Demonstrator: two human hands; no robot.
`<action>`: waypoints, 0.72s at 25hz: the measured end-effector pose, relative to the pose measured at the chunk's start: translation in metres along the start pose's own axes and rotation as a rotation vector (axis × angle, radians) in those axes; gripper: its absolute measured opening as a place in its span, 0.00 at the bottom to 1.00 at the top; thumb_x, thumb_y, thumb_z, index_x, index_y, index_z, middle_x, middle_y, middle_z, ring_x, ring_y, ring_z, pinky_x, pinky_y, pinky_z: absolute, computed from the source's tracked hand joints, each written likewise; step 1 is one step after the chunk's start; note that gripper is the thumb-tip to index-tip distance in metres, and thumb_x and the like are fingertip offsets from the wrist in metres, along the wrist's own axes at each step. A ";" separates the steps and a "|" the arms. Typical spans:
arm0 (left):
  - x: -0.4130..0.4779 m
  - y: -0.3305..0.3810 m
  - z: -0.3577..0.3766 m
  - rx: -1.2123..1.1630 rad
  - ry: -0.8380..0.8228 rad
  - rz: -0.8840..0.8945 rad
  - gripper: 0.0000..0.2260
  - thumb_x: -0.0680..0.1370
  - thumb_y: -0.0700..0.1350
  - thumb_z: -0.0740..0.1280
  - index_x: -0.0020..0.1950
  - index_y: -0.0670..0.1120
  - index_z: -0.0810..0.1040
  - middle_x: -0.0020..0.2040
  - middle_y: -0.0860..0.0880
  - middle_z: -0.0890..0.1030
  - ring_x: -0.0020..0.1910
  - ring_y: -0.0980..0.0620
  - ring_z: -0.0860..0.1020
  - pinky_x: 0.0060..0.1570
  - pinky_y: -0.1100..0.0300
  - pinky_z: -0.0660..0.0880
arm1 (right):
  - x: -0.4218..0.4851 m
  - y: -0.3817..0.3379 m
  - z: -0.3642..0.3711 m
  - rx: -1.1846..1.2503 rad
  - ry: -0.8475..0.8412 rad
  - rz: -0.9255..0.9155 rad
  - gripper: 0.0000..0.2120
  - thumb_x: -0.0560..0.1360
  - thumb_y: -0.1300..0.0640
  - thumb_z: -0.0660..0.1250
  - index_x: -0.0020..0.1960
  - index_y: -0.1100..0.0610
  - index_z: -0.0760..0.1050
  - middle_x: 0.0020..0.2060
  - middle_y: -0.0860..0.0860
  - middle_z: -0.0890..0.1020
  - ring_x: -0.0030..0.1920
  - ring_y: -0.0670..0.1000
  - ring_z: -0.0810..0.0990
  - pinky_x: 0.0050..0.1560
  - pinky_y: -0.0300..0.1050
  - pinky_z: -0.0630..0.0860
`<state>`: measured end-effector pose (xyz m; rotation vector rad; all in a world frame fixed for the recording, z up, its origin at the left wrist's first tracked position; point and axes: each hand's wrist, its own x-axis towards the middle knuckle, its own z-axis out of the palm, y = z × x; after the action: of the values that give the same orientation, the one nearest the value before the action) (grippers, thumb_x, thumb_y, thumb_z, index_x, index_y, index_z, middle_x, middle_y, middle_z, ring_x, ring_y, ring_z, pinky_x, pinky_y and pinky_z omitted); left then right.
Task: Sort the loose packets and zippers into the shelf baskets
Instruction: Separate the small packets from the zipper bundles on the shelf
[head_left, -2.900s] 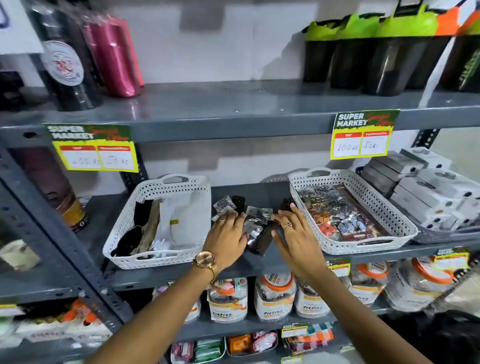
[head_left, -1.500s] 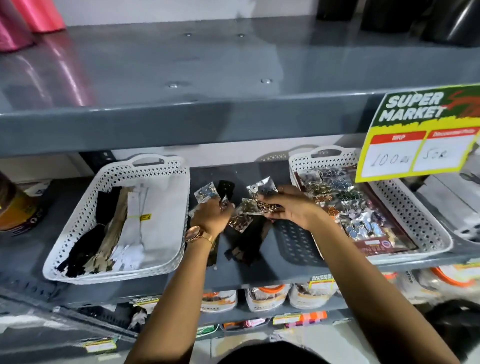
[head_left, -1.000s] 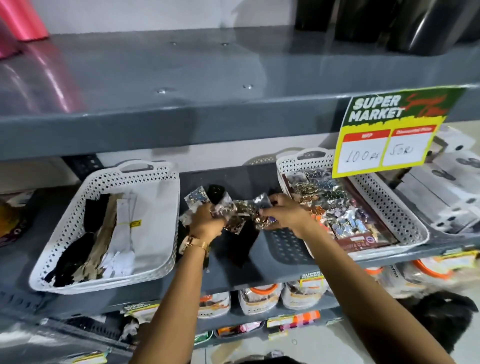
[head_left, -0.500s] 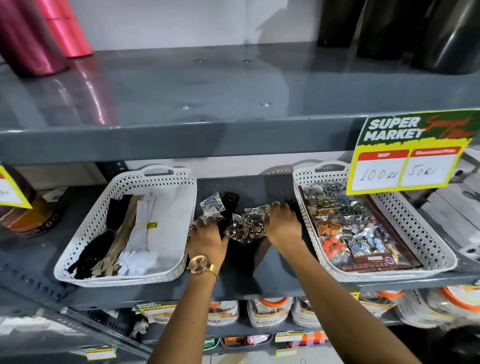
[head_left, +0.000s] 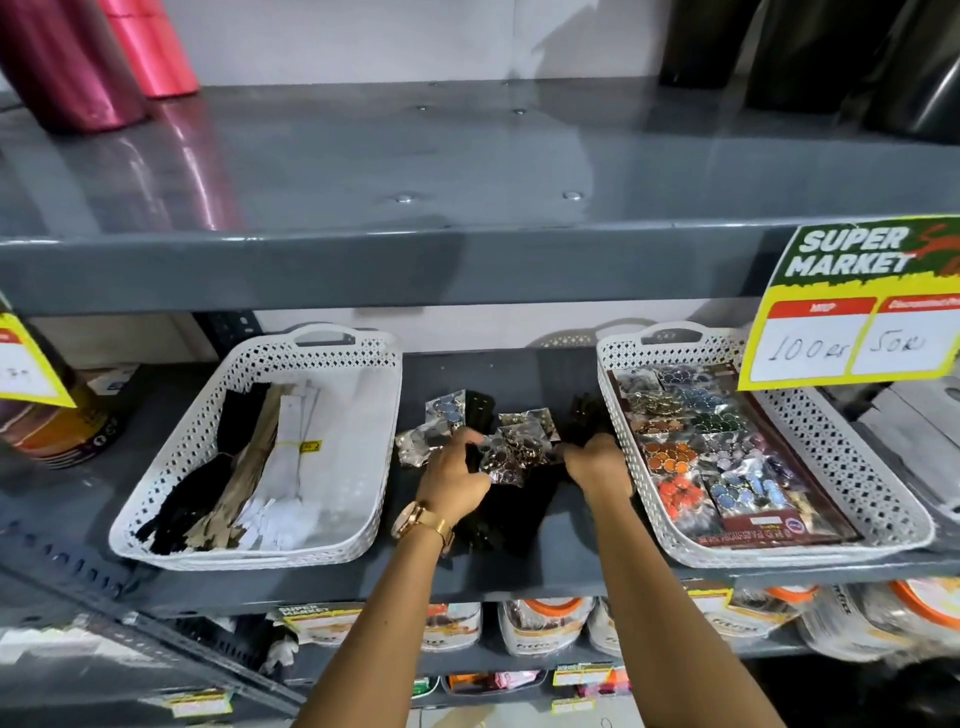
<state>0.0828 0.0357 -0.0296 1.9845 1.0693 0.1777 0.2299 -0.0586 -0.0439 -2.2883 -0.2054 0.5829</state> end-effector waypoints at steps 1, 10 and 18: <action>0.003 0.002 -0.003 -0.063 -0.027 -0.006 0.25 0.67 0.34 0.61 0.61 0.52 0.73 0.46 0.49 0.79 0.38 0.49 0.78 0.34 0.59 0.71 | 0.002 0.000 -0.001 0.115 -0.019 0.012 0.15 0.68 0.55 0.71 0.49 0.65 0.77 0.47 0.61 0.84 0.47 0.62 0.82 0.50 0.55 0.78; 0.009 0.013 -0.015 -0.129 0.209 0.263 0.23 0.71 0.31 0.60 0.57 0.51 0.82 0.52 0.37 0.81 0.39 0.38 0.78 0.36 0.54 0.74 | -0.015 -0.023 -0.020 -0.094 0.093 -0.205 0.19 0.78 0.51 0.60 0.61 0.65 0.71 0.55 0.63 0.79 0.55 0.63 0.78 0.55 0.54 0.77; -0.010 0.045 -0.016 -0.077 0.043 0.452 0.18 0.66 0.56 0.75 0.53 0.54 0.80 0.50 0.53 0.79 0.49 0.60 0.77 0.49 0.74 0.72 | -0.050 -0.064 -0.034 0.796 -0.343 -0.180 0.04 0.76 0.57 0.67 0.44 0.56 0.77 0.35 0.53 0.85 0.32 0.51 0.84 0.31 0.45 0.82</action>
<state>0.0966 0.0255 0.0159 2.1331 0.6139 0.4961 0.2035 -0.0508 0.0396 -1.3830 -0.2797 0.7875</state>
